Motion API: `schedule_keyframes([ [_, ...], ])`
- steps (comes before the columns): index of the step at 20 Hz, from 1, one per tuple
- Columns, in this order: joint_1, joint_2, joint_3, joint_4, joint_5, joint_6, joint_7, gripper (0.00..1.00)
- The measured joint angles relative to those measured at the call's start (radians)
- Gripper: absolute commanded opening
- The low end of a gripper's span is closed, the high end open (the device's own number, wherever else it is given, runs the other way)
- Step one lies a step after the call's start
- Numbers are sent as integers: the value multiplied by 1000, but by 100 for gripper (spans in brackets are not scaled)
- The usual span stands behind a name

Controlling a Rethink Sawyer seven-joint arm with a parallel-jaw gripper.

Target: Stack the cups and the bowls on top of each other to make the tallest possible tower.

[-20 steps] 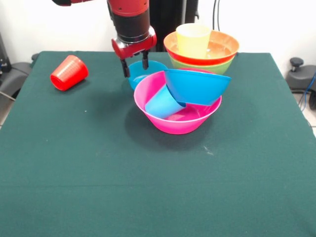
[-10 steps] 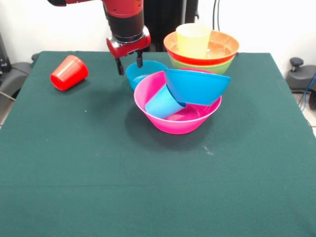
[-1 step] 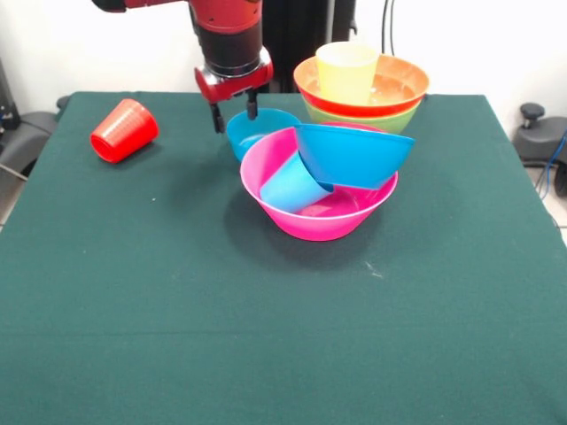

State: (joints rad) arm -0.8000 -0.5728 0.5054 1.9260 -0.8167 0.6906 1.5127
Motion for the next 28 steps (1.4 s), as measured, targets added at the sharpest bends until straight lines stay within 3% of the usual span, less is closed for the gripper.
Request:
schedule_keyframes([
  [16, 30, 70, -91, -49, -10, -60, 0, 100],
  [28, 84, 64, -143, -51, -9, -60, 0, 100],
])
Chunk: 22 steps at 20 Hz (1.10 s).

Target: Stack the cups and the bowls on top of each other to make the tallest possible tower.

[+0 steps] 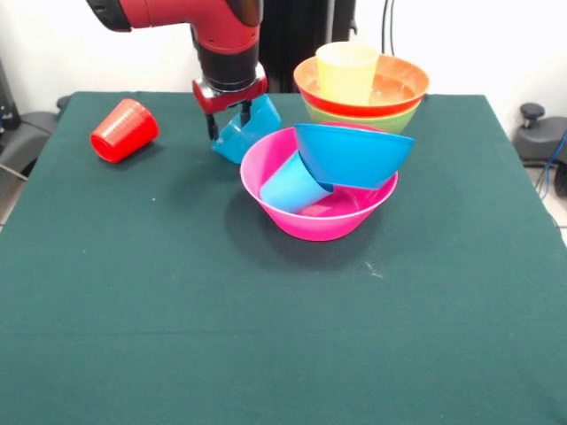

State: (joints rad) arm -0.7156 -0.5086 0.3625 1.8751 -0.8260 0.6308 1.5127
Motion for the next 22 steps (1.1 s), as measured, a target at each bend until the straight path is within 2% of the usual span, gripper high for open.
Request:
schedule_keyframes([
  [6, 35, -57, -15, 0, 0, 0, 0, 100],
  [14, 44, -112, -42, 1, 0, 0, 0, 100],
  [22, 38, -110, -49, 1, 0, 0, 0, 100],
])
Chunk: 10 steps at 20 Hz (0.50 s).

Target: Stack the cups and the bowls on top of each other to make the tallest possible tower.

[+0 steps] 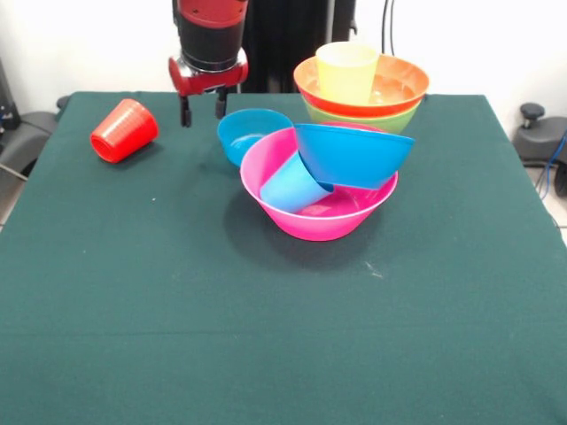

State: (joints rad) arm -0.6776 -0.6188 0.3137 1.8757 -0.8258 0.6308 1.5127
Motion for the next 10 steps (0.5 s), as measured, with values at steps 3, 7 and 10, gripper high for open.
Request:
schedule_keyframes([
  [3, -4, 4, 0, 0, 1, 0, 0, 100],
  [7, -12, 4, 0, 0, 16, 0, 0, 100],
  [10, -18, 4, 0, 0, 21, -1, 0, 100],
])
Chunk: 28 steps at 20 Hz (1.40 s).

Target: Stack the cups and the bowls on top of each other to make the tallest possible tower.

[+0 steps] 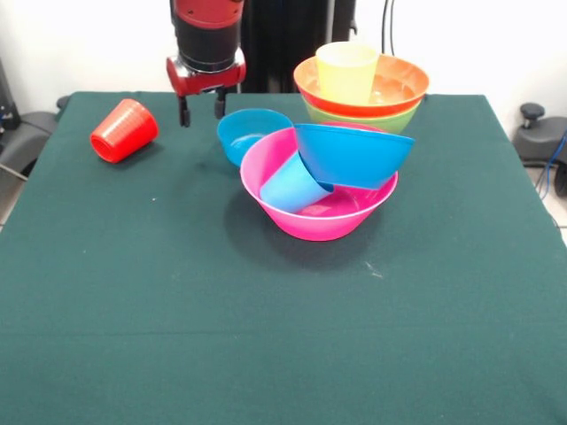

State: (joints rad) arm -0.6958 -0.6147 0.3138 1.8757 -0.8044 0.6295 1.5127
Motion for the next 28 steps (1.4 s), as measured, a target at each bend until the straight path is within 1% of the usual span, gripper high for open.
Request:
schedule_keyframes([
  [5, -23, 9, 0, 0, 9, -22, 0, 100],
  [10, -45, 38, 0, 0, 23, -63, 0, 100],
  [12, -57, 48, -1, 0, 47, -78, 0, 100],
  [16, -67, 40, 5, 0, 97, -79, 0, 100],
  [21, -60, 38, 11, 0, 145, -79, 0, 100],
  [28, -52, 38, 18, 0, 167, -79, 0, 100],
])
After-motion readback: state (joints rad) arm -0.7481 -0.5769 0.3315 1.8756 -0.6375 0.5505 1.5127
